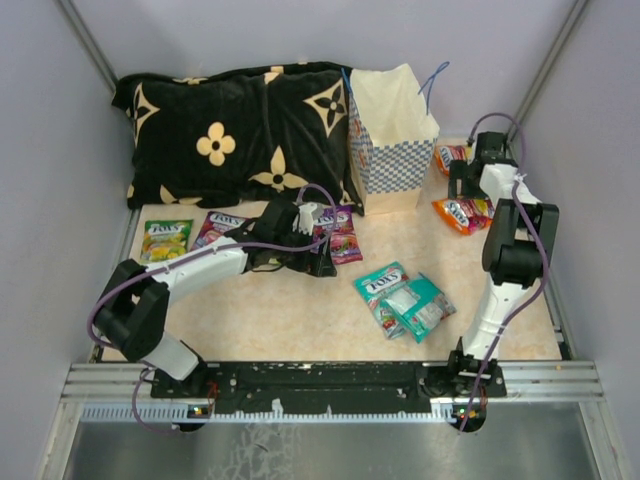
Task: Take the snacks out of the paper bag
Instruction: Move the snack to the center of the board.
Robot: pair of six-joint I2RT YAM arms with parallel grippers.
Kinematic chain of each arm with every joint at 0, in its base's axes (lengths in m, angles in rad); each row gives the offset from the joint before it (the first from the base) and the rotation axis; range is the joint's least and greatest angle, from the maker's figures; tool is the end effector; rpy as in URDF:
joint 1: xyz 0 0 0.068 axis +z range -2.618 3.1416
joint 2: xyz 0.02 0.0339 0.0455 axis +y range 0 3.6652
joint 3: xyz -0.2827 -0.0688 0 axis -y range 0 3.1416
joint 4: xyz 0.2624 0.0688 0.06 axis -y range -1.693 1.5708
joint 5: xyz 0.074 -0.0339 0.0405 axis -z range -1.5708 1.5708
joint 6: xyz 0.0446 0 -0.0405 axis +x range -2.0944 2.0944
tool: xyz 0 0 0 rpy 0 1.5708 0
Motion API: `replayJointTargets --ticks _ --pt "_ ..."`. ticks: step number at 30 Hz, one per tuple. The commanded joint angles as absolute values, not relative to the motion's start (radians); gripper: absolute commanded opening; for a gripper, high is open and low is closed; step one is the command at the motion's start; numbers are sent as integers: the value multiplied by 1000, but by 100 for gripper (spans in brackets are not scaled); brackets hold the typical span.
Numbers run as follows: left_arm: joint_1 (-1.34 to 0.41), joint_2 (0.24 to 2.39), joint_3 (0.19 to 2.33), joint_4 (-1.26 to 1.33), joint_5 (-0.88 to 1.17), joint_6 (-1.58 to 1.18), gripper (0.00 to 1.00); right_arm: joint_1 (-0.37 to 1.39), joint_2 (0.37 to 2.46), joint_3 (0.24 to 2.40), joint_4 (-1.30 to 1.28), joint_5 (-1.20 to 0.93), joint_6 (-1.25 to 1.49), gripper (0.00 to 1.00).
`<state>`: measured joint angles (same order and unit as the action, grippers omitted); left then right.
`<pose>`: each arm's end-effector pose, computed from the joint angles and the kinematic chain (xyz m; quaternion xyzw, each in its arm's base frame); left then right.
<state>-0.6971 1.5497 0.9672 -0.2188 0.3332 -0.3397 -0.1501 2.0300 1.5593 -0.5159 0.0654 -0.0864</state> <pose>0.2567 -0.2339 0.2185 0.2237 0.8884 -0.3169 0.2453 0.4660 -0.0734 0.2025 0.0399 0.9563 -0.0650 0.2821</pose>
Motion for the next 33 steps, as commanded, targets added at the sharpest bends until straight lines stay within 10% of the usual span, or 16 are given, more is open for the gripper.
replayJointTargets --ticks 1,33 --pt "-705 1559 991 -224 333 -327 96 -146 2071 1602 -569 56 -89 86" --pt "-706 1526 983 -242 308 -312 97 -213 2221 1719 -611 206 322 91"
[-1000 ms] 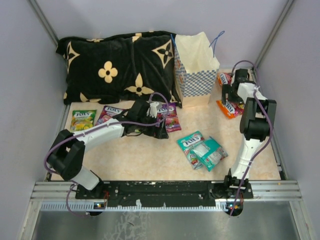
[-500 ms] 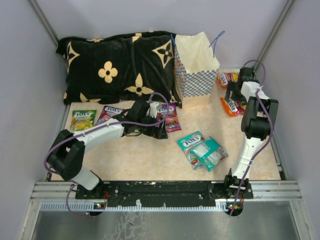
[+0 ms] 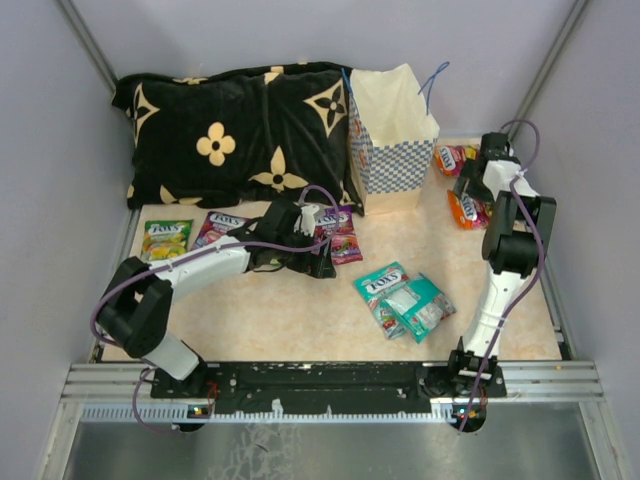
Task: Take the snacks out of the paper bag
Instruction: Move the snack to the center of the board.
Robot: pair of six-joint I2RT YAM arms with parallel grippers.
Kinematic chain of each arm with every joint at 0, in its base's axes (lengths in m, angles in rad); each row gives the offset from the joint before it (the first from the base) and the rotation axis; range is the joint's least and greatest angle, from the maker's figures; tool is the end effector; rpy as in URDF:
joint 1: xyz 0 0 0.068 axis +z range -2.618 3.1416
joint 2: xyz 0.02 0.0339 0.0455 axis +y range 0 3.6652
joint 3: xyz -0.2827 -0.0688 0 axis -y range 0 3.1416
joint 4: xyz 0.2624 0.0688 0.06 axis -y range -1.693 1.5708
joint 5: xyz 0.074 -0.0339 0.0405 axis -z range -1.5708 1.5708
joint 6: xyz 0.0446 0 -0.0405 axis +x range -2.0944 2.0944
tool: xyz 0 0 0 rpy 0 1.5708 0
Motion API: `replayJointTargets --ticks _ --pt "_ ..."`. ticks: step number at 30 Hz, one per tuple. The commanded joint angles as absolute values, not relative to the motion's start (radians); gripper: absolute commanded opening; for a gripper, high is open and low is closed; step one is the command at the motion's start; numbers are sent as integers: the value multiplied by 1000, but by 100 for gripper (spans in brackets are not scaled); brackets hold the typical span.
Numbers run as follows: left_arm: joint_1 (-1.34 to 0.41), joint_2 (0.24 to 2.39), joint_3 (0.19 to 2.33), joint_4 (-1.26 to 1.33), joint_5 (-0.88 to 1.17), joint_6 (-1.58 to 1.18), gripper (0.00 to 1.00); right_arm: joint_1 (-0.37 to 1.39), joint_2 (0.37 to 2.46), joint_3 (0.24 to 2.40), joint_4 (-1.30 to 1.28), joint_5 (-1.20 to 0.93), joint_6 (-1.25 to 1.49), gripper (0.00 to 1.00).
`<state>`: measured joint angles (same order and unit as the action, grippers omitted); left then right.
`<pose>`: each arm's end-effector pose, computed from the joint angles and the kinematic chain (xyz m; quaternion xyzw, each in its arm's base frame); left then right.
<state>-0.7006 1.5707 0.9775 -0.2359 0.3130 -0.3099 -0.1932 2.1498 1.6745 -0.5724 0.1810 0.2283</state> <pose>0.2585 -0.2360 0.2134 0.2341 0.8922 -0.3004 0.2429 0.4836 -0.1028 0.1813 0.2241 0.9359 -0.0828 0.2590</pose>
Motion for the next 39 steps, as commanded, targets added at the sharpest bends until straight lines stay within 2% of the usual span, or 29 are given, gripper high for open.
replayJointTargets --ticks 1,3,11,20,23,26,32,39 --pt "-706 1518 980 -244 305 -312 97 -213 2228 1731 -618 203 336 95" --pt "-706 1505 975 -254 295 -313 97 -213 2243 1753 -625 191 369 99" --pt "-706 1473 983 -275 273 -316 97 -212 2199 1771 -579 100 440 99" --pt "-706 1488 1025 -243 302 -284 97 -209 1966 1663 -505 14 412 99" --pt "-706 1456 1022 -158 280 -260 98 -207 1858 1573 -444 12 387 99" --pt "-698 1430 1015 -47 232 -230 99 -207 1727 1461 -322 1 398 99" --pt "-590 1533 1120 32 351 -177 99 -207 1515 1088 230 -103 588 99" --pt "-472 1596 1125 168 438 -189 99 -206 1552 1050 417 -98 689 99"
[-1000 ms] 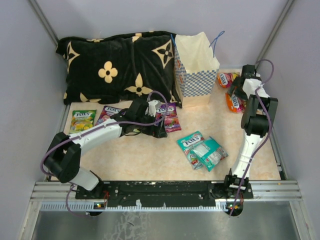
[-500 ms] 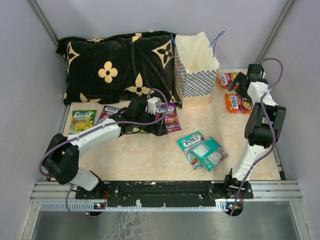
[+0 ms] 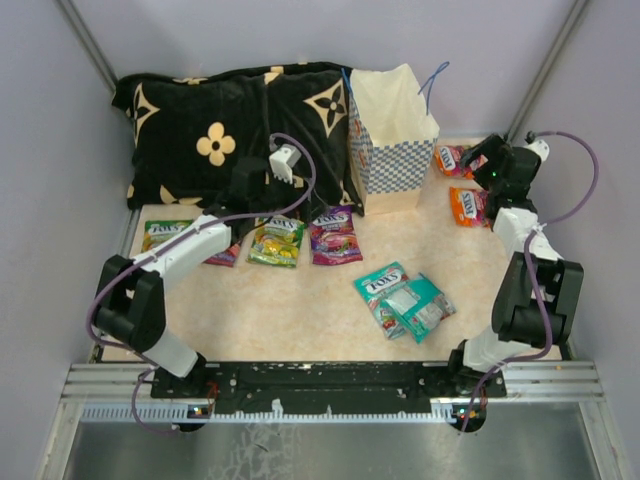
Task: Take the snacks out of the paper bag
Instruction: Move the snack to the center of the board.
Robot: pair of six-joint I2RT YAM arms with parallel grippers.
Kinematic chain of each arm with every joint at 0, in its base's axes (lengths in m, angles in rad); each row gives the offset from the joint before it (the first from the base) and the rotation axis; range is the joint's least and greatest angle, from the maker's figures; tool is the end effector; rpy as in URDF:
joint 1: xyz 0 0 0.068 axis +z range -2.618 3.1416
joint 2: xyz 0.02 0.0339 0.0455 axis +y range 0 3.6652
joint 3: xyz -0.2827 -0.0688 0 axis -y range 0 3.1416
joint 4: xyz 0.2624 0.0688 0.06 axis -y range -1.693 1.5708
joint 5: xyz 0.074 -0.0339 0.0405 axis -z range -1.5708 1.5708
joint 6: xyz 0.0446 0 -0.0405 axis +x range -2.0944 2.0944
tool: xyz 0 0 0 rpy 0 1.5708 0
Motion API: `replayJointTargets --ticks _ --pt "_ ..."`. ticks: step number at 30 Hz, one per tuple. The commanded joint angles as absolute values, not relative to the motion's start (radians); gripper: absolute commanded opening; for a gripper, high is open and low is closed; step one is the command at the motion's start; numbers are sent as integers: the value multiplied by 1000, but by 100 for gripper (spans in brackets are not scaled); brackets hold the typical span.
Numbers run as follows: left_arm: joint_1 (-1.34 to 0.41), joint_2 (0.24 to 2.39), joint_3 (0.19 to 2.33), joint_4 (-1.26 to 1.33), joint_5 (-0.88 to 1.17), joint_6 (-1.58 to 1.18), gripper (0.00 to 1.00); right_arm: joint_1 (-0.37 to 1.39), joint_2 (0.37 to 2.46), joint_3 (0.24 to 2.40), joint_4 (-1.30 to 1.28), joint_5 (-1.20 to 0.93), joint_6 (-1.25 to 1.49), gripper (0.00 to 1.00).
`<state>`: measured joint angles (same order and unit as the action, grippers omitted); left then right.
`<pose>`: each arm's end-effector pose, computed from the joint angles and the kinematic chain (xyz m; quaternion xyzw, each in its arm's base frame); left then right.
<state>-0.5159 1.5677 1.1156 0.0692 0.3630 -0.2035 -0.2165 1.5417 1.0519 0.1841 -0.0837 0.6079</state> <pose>0.3303 -0.2055 0.2923 0.2266 0.7895 -0.3338 0.4626 0.3763 -0.0790 0.2899 0.3002 0.7482 0.1480 0.5728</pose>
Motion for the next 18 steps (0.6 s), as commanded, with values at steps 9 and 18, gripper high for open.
replayJointTargets --ticks 9,18 --pt "-459 1479 1039 102 374 -347 99 -134 1421 1099 122 14 632 99" --pt "-454 1338 914 -93 602 -443 99 -105 1372 1018 -142 -138 633 99"
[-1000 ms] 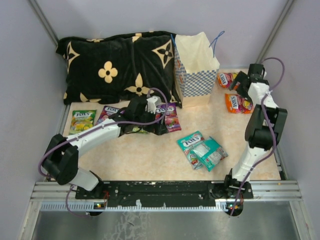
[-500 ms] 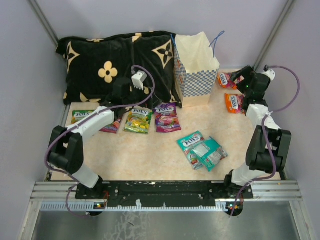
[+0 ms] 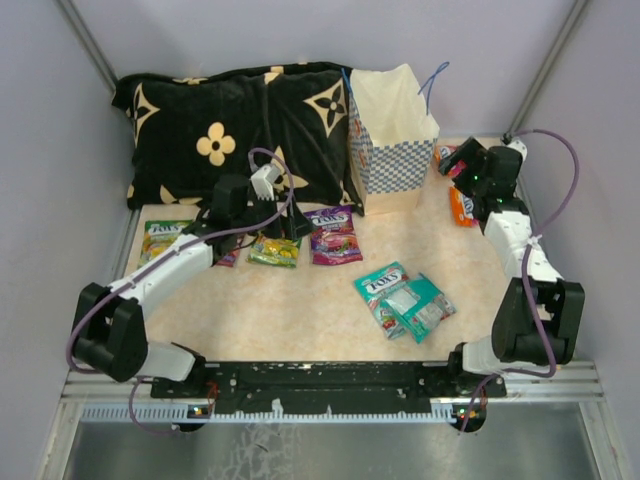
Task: Take the snacks out of the paper bag
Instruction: Move the snack to the center of the board.
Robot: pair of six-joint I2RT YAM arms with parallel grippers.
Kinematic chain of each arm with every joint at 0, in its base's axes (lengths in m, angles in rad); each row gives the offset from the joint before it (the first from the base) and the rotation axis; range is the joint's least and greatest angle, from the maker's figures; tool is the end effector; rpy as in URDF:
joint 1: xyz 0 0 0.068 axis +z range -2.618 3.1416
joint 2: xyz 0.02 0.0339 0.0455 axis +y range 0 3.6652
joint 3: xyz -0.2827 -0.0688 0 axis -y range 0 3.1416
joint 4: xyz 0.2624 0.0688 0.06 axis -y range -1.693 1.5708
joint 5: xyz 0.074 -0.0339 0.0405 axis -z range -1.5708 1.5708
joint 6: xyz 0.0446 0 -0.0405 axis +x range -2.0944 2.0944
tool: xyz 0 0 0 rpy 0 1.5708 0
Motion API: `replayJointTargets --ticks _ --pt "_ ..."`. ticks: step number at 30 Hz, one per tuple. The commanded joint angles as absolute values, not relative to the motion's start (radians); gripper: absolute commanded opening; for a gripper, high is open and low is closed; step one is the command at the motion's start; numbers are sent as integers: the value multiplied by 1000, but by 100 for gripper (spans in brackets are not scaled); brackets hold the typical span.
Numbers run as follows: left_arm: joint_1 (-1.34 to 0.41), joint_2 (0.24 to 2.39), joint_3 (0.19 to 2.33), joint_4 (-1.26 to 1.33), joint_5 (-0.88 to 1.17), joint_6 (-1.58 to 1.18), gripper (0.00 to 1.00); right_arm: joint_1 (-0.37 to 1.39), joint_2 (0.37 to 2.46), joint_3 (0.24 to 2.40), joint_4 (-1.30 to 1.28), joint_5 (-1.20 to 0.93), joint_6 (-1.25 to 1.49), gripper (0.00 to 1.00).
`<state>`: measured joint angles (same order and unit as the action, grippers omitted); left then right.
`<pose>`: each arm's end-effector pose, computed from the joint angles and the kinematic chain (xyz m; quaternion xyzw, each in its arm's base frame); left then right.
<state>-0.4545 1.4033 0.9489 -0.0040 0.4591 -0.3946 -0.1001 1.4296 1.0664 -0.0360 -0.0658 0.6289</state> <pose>0.2943 -0.1658 0.2805 0.1448 0.8230 -0.3879 0.3889 0.3545 -0.0327 0.3102 0.2799 0.7846 0.1709 0.5262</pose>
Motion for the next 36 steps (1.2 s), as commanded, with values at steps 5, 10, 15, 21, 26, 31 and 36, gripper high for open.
replayJointTargets --ticks 5,10,15,21,26,31,36 --pt "-454 1263 913 -212 599 -431 99 -102 1255 921 -151 -165 644 99" --pt "-453 1129 898 -283 530 -413 99 -97 1183 990 -319 -239 590 99" --pt "-453 968 853 -280 426 -396 99 -97 1022 984 -372 -189 574 99" --pt "-455 866 834 -287 396 -383 99 -106 695 707 -116 -271 765 99" --pt "-456 839 815 -335 433 -350 99 -73 673 730 -349 -397 659 99" --pt "-463 860 732 -347 354 -383 97 -19 640 784 -629 -177 506 99" --pt "-582 933 672 -299 228 -444 97 -5 627 733 -782 -87 541 99"
